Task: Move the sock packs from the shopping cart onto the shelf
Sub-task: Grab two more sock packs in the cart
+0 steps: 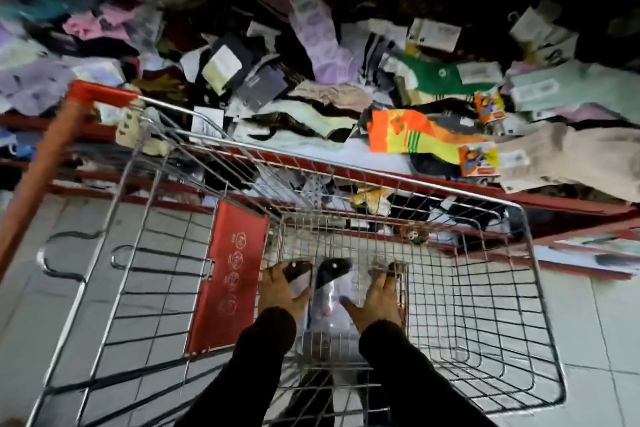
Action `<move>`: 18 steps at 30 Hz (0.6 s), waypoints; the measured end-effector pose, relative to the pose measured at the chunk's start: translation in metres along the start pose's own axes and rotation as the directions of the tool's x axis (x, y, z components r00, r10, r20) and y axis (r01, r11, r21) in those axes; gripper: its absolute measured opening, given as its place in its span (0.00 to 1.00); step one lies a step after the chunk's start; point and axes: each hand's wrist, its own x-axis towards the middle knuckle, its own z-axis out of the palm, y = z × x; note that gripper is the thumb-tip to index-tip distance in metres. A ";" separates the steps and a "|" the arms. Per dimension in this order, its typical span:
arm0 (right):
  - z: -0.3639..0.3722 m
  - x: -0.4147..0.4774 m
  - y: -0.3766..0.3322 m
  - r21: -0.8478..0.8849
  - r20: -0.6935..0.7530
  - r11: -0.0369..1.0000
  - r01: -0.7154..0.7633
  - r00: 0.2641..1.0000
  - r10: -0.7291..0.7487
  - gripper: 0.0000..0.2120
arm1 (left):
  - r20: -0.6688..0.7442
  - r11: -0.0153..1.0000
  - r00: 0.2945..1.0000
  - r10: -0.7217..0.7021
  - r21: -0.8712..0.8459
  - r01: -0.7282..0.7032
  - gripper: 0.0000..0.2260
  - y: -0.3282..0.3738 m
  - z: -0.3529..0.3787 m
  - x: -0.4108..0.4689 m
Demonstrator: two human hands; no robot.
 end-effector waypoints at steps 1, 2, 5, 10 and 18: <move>0.006 0.002 -0.001 -0.009 0.033 1.000 -0.020 0.999 0.021 0.51 | 0.037 0.999 0.999 -0.039 0.020 0.039 0.32 -0.004 0.004 0.001; 0.015 0.006 -0.003 -0.019 0.052 0.999 -0.029 0.998 0.030 0.53 | 0.070 0.996 0.994 -0.089 0.012 0.089 0.34 -0.010 0.012 0.007; 0.045 0.026 -0.006 -0.029 0.110 0.998 -0.054 0.992 0.057 0.55 | 0.163 0.986 0.973 -0.164 0.017 0.164 0.35 -0.026 0.036 0.026; 0.076 0.043 -0.012 -0.057 0.148 0.995 -0.080 0.985 0.088 0.61 | 0.102 0.960 0.959 -0.263 0.124 0.250 0.38 -0.040 0.059 0.047; 0.077 0.052 -0.004 -0.195 0.073 0.980 -0.045 0.996 0.060 0.65 | 0.106 0.952 0.946 -0.306 0.061 0.301 0.41 -0.038 0.059 0.052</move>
